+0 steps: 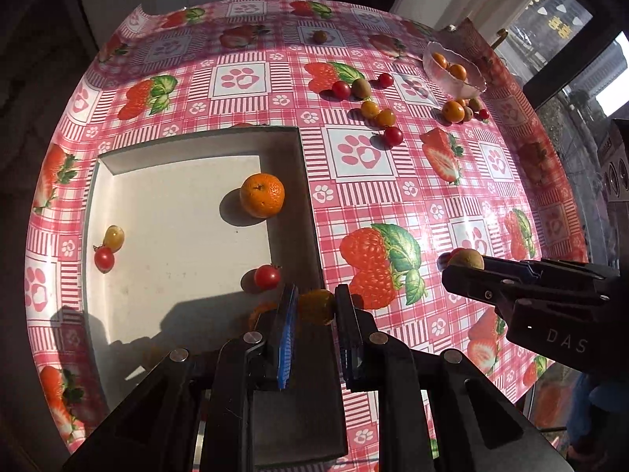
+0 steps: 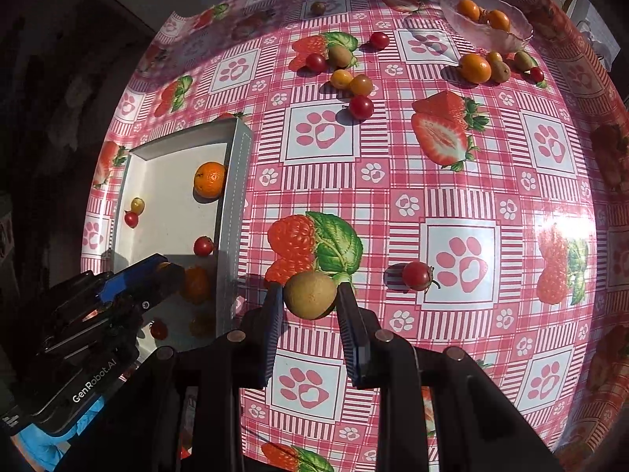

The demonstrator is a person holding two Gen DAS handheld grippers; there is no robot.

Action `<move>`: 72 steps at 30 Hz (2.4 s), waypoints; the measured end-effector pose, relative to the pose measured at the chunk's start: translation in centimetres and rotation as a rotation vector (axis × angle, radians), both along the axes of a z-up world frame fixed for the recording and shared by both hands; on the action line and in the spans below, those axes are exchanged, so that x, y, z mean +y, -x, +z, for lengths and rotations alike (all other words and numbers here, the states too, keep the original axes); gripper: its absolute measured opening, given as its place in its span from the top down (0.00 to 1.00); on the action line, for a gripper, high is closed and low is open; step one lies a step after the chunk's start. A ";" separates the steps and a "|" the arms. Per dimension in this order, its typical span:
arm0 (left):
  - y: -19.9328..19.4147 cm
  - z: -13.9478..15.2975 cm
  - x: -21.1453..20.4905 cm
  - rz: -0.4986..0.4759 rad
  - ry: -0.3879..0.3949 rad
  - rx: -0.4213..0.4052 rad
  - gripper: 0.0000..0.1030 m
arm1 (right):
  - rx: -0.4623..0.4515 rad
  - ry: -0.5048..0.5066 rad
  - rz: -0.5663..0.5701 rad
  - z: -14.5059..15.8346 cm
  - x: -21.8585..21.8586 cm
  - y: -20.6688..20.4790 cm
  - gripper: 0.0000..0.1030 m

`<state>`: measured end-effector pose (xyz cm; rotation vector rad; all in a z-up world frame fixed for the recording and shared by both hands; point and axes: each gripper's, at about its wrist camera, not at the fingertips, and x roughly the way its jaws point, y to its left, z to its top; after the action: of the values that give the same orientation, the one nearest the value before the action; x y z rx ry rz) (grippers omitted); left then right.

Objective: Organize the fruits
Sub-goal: 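Carry the kiwi and yellow tomato into the white tray and open both tools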

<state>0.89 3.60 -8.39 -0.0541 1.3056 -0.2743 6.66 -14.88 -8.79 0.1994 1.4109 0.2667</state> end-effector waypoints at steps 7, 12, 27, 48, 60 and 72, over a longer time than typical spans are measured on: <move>-0.2 -0.3 4.4 0.075 -0.016 -0.006 0.80 | -0.008 -0.004 0.089 0.4 4.4 -1.0 0.70; -0.5 -0.6 7.1 0.119 -0.032 -0.011 0.80 | -0.009 -0.005 0.150 0.5 7.2 -1.6 0.70; -1.9 -2.4 10.3 0.168 -0.057 0.008 0.80 | 0.005 -0.003 0.268 -0.4 12.5 -3.4 0.70; -5.5 -7.0 9.5 0.114 -0.143 0.069 0.80 | 0.074 0.022 0.268 -5.4 14.9 -7.2 0.70; -5.2 -7.7 8.8 0.106 -0.173 0.078 0.68 | 0.121 0.032 0.272 -7.2 15.3 -7.1 0.66; -5.1 -5.9 11.3 0.179 -0.162 0.063 0.37 | 0.065 -0.069 0.223 -4.2 12.8 -7.1 0.21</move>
<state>5.99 14.95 -14.29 -0.0421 1.3720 -0.0141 13.76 -2.10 -12.99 0.1076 1.4909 0.4971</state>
